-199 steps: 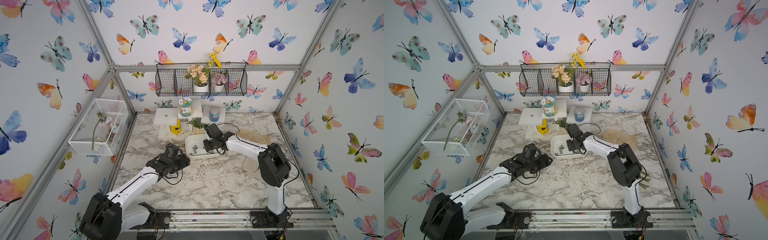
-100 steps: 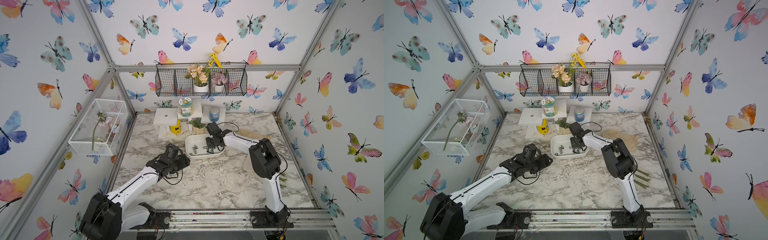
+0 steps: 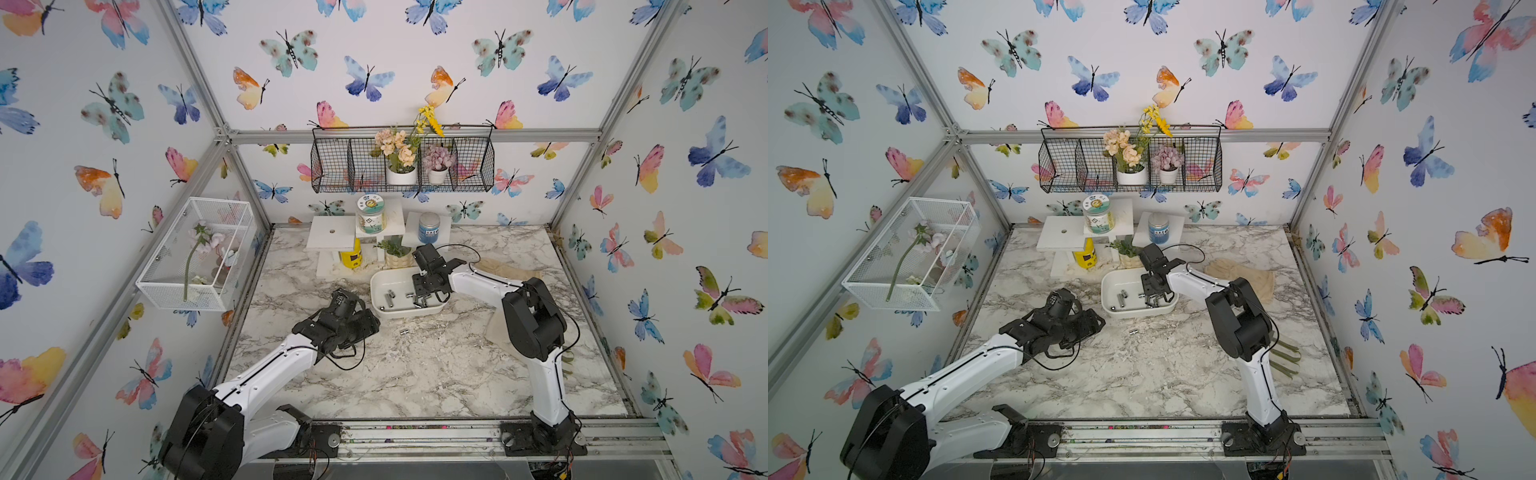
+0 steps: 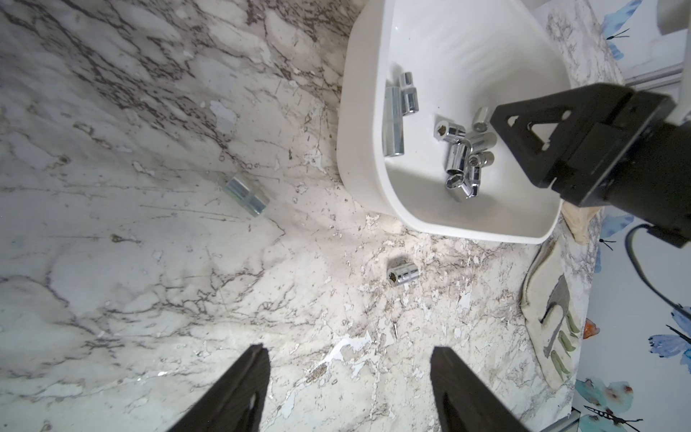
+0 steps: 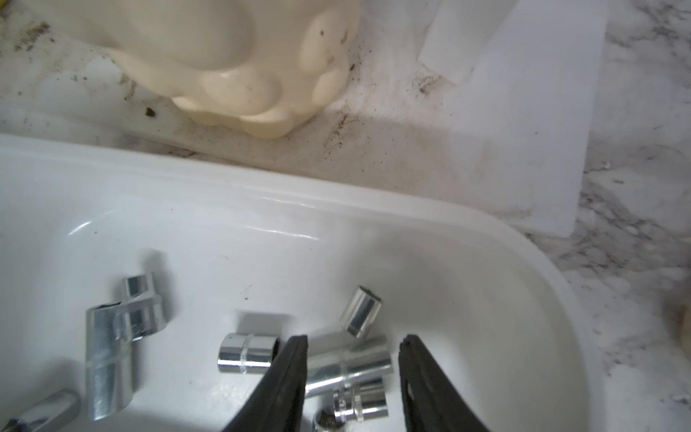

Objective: Put the socket on the desktop into the storage box
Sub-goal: Place the socket head in the storage box, then pick up the socket head from the center of the board.

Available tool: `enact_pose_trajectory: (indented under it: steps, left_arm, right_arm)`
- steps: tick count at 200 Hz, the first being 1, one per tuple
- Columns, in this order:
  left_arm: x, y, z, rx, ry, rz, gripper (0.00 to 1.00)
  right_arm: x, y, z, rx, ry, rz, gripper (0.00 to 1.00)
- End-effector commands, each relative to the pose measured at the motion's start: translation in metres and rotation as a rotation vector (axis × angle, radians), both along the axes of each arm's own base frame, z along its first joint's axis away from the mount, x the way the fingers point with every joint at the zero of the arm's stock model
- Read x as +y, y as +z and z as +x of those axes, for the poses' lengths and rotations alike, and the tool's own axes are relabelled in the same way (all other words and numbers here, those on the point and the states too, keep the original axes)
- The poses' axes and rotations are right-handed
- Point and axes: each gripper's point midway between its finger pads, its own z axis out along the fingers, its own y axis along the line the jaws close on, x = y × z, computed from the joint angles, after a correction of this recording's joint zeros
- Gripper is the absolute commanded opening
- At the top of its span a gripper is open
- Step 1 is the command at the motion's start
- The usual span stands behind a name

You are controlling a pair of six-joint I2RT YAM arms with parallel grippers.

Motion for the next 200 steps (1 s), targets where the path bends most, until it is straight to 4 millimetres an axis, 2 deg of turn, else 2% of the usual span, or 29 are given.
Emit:
enact_pose_trajectory:
  steps: [1, 35, 78, 107, 146, 200]
  left_arm:
    - [0.001, 0.000, 0.000, -0.001, -0.011, 0.011, 0.73]
    - [-0.001, -0.001, 0.002, -0.004, -0.026, 0.018, 0.73]
    - [-0.005, 0.000, 0.003, -0.010, -0.038, 0.015, 0.73]
    - [-0.003, -0.004, 0.003, 0.001, -0.021, 0.030, 0.73]
    - [0.000, -0.010, 0.003, 0.012, -0.003, 0.047, 0.73]
    - [0.012, -0.020, 0.008, 0.007, 0.021, 0.101, 0.73]
  right_arm:
    - [0.000, 0.029, -0.007, -0.015, 0.003, 0.069, 0.46]
    - [-0.002, 0.050, -0.025, -0.030, 0.022, 0.114, 0.49]
    - [-0.004, 0.060, -0.056, -0.018, 0.062, 0.144, 0.51]
    - [-0.005, 0.061, -0.077, -0.005, 0.082, 0.169, 0.53]
    - [-0.013, 0.059, -0.097, 0.009, 0.080, 0.194, 0.57]
    - [-0.005, 0.048, -0.128, 0.043, 0.122, 0.207, 0.60]
